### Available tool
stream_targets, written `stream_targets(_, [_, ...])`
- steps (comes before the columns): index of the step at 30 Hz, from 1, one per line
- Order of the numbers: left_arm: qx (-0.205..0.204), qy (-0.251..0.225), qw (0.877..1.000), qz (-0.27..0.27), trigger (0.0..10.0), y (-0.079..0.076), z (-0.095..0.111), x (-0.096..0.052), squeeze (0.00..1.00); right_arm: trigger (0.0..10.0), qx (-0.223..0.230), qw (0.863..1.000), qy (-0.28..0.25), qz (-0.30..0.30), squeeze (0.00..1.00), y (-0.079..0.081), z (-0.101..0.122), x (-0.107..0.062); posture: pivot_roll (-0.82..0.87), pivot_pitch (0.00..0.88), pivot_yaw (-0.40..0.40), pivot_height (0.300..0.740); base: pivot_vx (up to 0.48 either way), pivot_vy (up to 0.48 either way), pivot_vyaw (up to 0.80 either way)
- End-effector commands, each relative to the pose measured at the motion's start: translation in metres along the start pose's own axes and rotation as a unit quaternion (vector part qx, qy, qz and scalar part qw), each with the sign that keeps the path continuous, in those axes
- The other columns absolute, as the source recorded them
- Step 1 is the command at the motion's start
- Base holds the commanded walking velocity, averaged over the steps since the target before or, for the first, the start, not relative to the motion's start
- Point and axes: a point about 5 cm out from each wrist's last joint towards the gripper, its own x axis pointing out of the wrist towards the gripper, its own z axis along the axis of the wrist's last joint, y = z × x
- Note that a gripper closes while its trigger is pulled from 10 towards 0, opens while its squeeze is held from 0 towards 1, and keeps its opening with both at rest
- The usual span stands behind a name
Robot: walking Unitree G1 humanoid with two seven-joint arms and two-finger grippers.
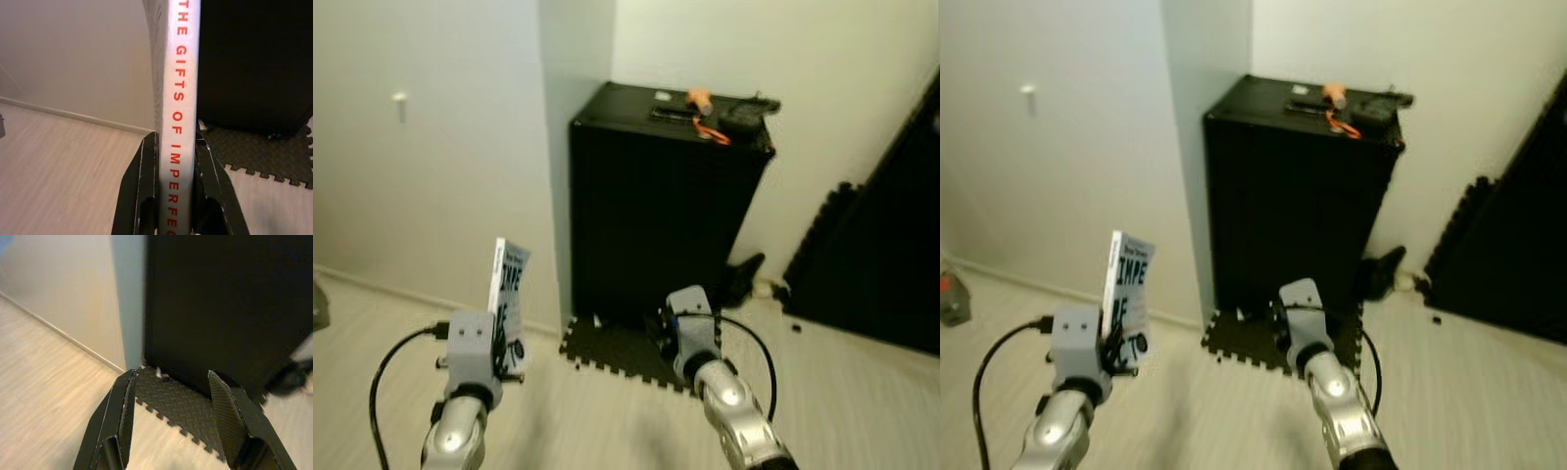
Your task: Clean up the room
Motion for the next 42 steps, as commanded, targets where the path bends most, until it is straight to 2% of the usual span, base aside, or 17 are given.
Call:
stream_targets(1, [0.005, -0.02, 1.0, -0.005, 10.0, -0.0014, 0.0067, 0.0009, 0.0, 10.0, -0.002, 1.0, 0.002, -0.002, 0.0, -0.0021, -0.0003, -0.0003, -0.05, 0.08, -0.009, 0.74, 0.0, 0.0, -0.8])
stream_targets(22, [-0.006, -0.011, 1.0, -0.001, 10.0, -0.0051, 0.0054, 0.0003, 0.0, 10.0, -0.005, 1.0, 0.003, -0.008, 0.0, -0.0029, -0.0002, -0.001, -0.05, 0.077, -0.009, 0.74, 0.0, 0.0, -0.8])
stream_targets(42, [0.0, -0.001, 1.0, 0.007, 10.0, -0.0057, 0.0037, 0.0019, 0.0, 10.0, -0.005, 1.0, 0.005, -0.008, 0.0, -0.0027, -0.0007, -0.0011, -0.05, 0.078, -0.007, 0.74, 0.0, 0.0, -0.8])
